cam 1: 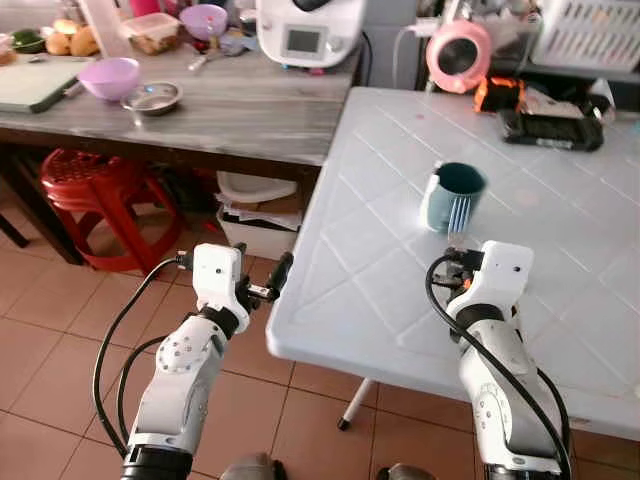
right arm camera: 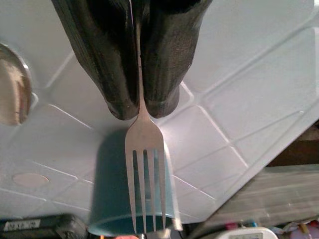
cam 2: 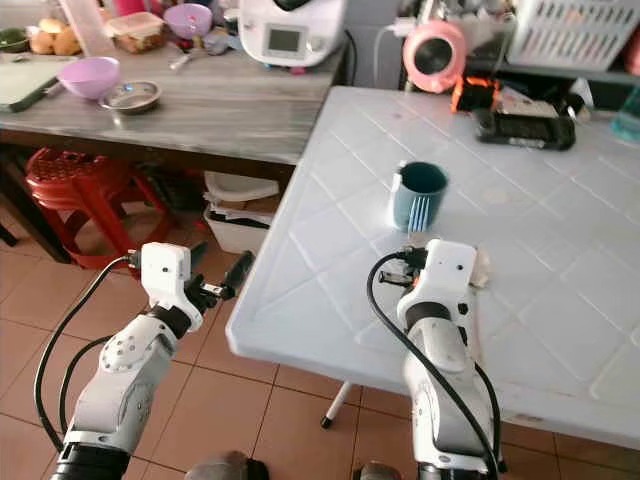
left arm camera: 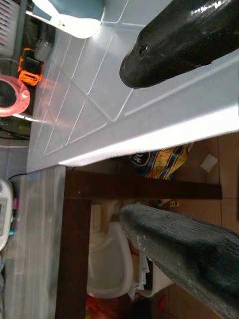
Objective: Setting the table
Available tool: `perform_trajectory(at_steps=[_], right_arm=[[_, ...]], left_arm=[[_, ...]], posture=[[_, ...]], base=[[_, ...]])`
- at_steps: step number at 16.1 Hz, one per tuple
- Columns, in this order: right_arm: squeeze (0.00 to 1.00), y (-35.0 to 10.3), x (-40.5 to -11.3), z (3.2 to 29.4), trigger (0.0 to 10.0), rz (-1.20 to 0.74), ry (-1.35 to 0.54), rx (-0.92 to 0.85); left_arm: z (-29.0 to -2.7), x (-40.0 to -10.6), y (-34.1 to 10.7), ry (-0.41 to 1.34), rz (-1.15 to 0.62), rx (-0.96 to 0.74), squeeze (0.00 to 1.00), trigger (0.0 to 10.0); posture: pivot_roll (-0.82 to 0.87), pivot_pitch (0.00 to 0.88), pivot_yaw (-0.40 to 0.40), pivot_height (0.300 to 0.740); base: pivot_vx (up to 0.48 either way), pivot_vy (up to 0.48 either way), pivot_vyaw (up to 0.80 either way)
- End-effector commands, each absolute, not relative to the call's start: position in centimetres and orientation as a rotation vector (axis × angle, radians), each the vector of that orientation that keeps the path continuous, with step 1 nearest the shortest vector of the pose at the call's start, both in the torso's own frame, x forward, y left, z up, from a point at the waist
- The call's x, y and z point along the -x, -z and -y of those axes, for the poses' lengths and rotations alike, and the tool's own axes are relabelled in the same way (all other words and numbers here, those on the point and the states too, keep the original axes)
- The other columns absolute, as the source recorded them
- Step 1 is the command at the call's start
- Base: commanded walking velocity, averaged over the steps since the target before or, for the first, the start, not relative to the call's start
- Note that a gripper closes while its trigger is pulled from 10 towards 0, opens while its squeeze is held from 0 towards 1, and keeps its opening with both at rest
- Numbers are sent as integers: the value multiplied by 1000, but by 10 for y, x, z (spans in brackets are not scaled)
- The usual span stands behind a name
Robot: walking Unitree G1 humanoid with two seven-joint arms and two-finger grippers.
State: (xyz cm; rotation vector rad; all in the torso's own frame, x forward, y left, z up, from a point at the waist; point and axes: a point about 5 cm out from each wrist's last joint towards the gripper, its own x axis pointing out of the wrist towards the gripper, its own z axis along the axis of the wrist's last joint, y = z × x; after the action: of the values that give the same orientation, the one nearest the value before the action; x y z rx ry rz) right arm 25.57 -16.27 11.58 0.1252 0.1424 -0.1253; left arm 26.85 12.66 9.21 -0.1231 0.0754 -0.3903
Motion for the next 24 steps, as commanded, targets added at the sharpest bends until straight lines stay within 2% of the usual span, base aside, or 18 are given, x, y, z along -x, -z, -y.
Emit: perform_trajectory(at_steps=[1, 16, 24], right_arm=[[0, -119, -256, 158, 10000, -125, 104, -122], [0, -118, -257, 161, 10000, -106, 113, -88], [0, -117, -259, 162, 10000, -92, 115, -90]], left_arm=[[-128, -268, -94, 396, -72, 116, 0, 10000], [-127, -271, -96, 438, -47, 122, 0, 10000], [-139, -279, -103, 318, 22, 100, 0, 10000]], posture=[[-46, 16, 46, 740], [-51, 7, 48, 740], [-50, 0, 47, 740]], base=[[0, 480, 0], [0, 470, 0], [184, 417, 0]])
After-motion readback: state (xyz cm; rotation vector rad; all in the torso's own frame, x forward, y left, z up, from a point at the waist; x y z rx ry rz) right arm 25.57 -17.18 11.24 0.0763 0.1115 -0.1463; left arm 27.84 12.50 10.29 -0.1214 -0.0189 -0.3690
